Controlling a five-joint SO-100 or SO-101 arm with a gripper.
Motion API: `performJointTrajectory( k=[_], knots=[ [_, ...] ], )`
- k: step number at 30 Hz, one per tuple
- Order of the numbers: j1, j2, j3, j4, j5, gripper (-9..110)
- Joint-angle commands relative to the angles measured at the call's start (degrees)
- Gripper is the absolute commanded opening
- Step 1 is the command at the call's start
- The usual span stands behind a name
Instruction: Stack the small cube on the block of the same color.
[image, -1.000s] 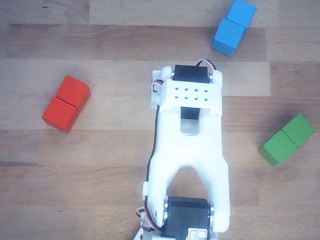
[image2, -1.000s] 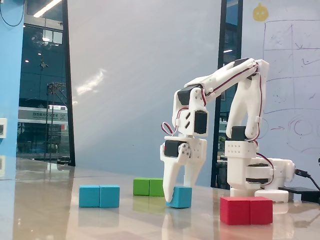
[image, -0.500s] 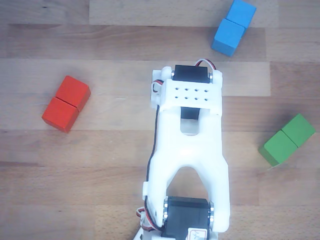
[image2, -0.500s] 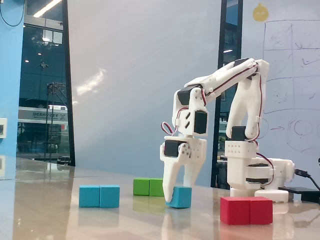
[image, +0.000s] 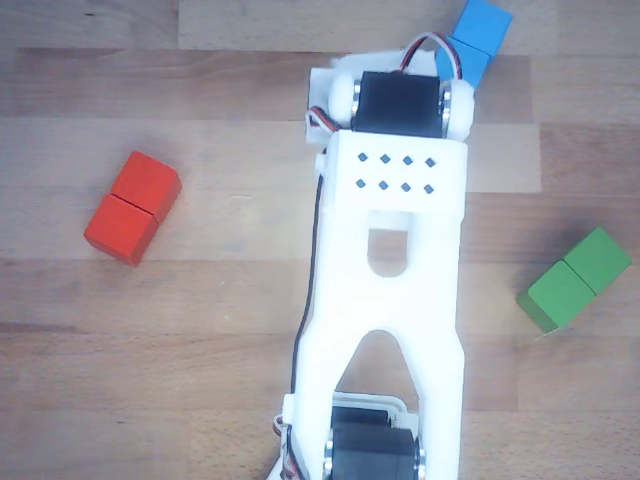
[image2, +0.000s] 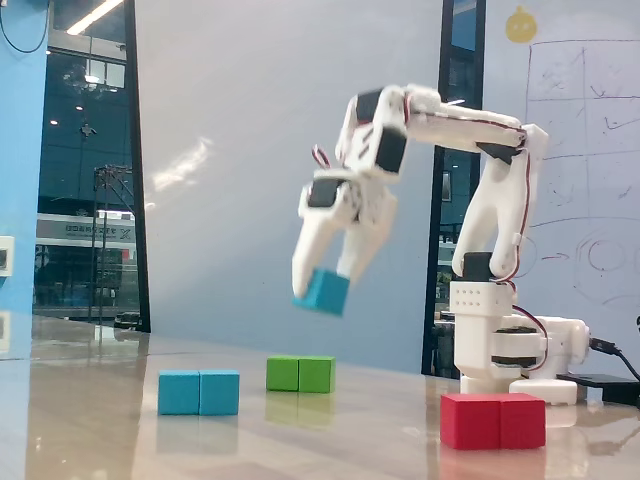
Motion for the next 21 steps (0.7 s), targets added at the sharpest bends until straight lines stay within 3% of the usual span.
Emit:
performJointTrajectory(
  k=[1,8,21],
  knots=[
    [1.41,-5.63,-16.17,4.13,-0.62,11],
    [9.67,-20.92,-31.46,4.39,-0.79,11],
    [10.37,-38.32,-40.78,4.13,-5.10,11]
  ],
)
